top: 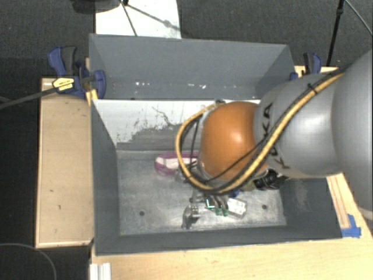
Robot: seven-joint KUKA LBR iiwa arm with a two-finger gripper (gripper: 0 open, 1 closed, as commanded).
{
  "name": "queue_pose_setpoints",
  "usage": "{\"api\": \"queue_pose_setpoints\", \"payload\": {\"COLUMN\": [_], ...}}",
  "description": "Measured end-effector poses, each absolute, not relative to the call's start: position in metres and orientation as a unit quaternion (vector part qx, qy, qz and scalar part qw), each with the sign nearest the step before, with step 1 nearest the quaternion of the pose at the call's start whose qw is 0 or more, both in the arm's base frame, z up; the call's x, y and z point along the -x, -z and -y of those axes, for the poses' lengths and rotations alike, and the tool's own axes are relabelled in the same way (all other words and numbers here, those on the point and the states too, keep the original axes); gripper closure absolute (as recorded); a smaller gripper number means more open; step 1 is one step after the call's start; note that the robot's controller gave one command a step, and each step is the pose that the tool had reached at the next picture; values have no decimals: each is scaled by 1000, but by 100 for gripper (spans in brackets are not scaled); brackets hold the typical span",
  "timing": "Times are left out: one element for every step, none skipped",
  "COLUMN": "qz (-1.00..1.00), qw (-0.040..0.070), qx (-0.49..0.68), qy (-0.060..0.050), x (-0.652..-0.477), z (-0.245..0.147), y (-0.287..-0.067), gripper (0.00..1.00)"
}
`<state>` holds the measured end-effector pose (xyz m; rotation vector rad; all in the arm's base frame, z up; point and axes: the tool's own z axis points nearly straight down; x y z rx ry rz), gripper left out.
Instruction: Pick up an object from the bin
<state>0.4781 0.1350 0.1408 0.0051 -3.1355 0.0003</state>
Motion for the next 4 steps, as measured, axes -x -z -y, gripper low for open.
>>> {"api": "queue_pose_setpoints", "payload": {"qz": [998, 999, 996, 986], "qw": [-4, -3, -1, -2], "qx": [67, 46, 85, 168], "qy": [3, 0, 2, 6], "x": [-525, -558, -554, -580], "z": [-54, 122, 141, 135], "y": [-72, -102, -108, -75], "gripper": [0, 0, 0, 0]}}
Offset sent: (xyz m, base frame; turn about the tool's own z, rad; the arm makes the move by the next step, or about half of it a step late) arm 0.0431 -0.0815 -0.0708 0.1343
